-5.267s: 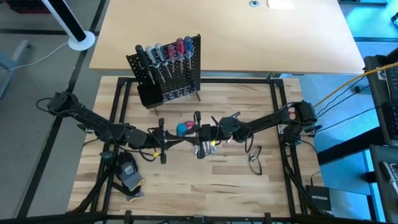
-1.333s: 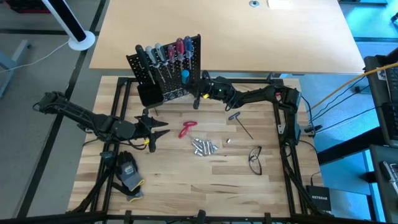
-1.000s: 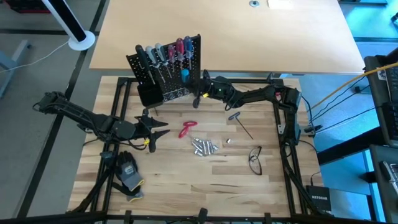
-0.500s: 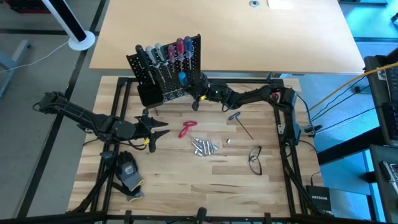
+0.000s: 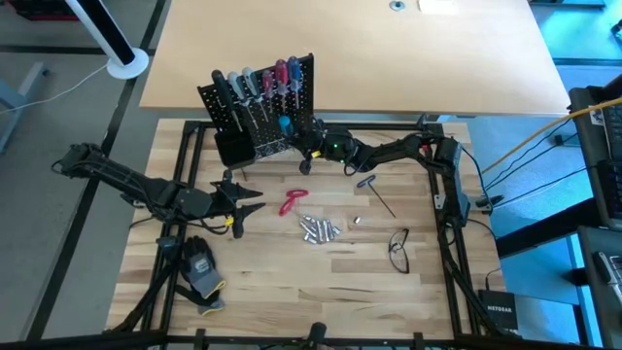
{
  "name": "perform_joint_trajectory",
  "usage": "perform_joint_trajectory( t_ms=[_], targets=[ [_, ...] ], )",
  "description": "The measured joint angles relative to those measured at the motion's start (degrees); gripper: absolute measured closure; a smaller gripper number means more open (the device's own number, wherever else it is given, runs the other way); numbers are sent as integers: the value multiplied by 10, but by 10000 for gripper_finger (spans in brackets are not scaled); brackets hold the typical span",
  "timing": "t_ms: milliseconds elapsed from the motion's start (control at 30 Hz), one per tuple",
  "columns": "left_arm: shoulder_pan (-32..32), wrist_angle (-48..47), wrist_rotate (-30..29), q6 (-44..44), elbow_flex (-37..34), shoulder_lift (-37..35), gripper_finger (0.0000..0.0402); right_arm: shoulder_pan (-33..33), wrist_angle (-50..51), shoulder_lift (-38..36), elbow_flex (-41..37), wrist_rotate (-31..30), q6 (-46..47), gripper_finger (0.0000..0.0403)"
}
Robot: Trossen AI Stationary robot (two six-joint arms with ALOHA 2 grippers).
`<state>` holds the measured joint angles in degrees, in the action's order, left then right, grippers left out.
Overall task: Hang tools onto peg board
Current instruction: Hang the blue screwdriver onto the peg board
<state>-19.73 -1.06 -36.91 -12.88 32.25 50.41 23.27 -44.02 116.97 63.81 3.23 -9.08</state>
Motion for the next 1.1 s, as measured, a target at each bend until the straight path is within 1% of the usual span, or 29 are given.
perform_joint_trajectory(
  t_ms=[367, 533, 633, 900, 1000, 1100],
  targets=[
    [0, 0, 0, 0, 0, 0, 272, 0, 31, 0, 1, -3, 1, 384],
    [0, 1, 0, 0, 0, 0, 272, 0, 33, 0, 1, -7, 28, 380],
    [0, 1, 0, 0, 0, 0, 272, 0, 34, 0, 1, -8, 30, 362],
    [0, 1, 0, 0, 0, 0, 272, -1, 38, 0, 1, -6, 30, 285],
    [0, 1, 0, 0, 0, 0, 272, -1, 38, -3, 0, -2, 28, 271],
    [0, 1, 0, 0, 0, 0, 272, -1, 43, -7, 0, 0, 30, 265]
  ],
)
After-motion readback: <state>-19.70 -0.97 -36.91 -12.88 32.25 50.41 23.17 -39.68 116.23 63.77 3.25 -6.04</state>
